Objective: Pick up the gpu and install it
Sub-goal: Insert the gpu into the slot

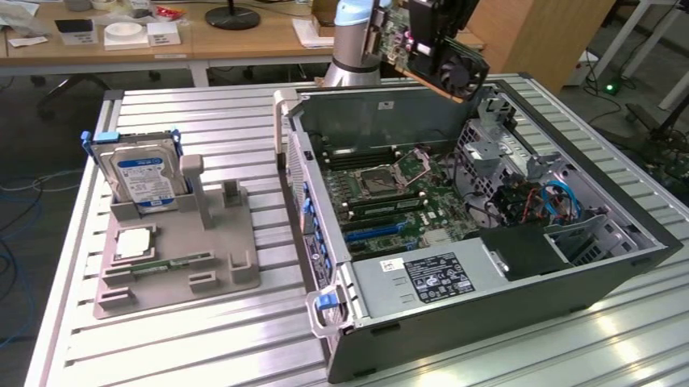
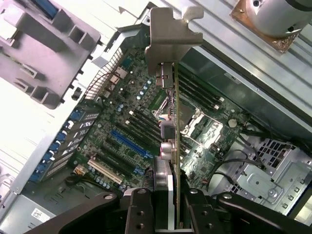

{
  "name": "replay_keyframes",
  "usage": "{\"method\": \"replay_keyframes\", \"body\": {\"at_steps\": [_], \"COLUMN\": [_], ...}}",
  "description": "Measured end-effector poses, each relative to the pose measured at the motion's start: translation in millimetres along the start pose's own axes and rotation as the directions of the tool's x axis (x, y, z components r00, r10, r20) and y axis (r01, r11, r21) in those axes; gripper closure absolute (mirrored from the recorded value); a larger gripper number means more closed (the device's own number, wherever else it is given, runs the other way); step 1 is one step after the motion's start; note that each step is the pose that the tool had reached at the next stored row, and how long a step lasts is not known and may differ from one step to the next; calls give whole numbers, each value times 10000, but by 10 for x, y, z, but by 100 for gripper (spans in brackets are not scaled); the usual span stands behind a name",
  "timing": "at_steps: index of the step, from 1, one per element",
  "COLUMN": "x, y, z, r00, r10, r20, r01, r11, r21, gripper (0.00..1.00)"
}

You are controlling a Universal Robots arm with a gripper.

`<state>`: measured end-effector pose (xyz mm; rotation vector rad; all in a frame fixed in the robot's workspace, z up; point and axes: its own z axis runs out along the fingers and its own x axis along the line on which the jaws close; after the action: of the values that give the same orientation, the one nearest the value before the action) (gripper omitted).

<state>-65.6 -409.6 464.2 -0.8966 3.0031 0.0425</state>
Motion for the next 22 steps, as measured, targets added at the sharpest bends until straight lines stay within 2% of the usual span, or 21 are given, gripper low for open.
{"method": "replay_keyframes", "body": {"at_steps": [3, 7, 12, 17, 22], "x": [2, 2, 3, 3, 2], "y": [-2, -2, -2, -2, -2], "z": [4, 7, 7, 10, 10], "r00": [9997, 9985, 9943, 9861, 9743], "r10": [-238, -551, -1070, -1663, -2253], "r20": [18, 25, 15, 4, -8], "r01": [238, 551, 1070, 1663, 2253], "r11": [9997, 9985, 9943, 9861, 9743], "r21": [9, -13, -25, -37, -48], "gripper": [71, 71, 71, 71, 71]}}
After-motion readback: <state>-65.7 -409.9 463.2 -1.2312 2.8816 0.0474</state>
